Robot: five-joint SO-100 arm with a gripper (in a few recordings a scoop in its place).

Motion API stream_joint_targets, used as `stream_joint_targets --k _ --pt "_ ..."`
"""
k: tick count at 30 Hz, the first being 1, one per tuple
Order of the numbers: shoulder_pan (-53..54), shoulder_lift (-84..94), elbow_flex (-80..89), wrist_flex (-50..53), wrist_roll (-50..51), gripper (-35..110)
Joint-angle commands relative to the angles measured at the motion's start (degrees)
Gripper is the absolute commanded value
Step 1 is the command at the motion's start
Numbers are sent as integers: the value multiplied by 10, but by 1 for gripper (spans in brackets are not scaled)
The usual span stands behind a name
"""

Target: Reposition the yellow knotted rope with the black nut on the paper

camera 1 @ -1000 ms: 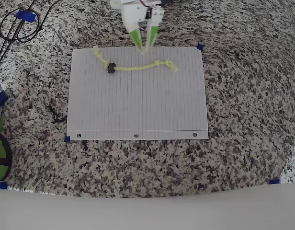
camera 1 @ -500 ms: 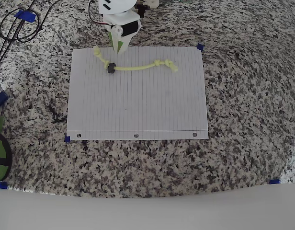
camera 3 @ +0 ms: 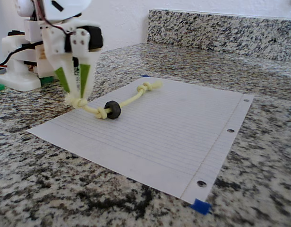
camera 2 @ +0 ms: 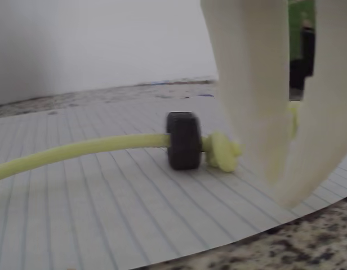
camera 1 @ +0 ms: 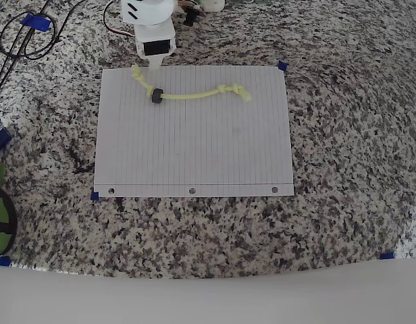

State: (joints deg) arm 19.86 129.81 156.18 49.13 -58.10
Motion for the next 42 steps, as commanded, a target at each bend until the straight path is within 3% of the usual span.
stream_joint_targets --k 1,8,13,21,29,42 --pt "4 -11 -22 -18 -6 0" --pt "11 -76 -106 -86 -40 0" --pt "-6 -73 -120 -79 -46 0" --pt "-45 80 -91 3 -58 0" --pt "-141 246 83 28 -26 0" --pt "-218 58 20 -10 -29 0"
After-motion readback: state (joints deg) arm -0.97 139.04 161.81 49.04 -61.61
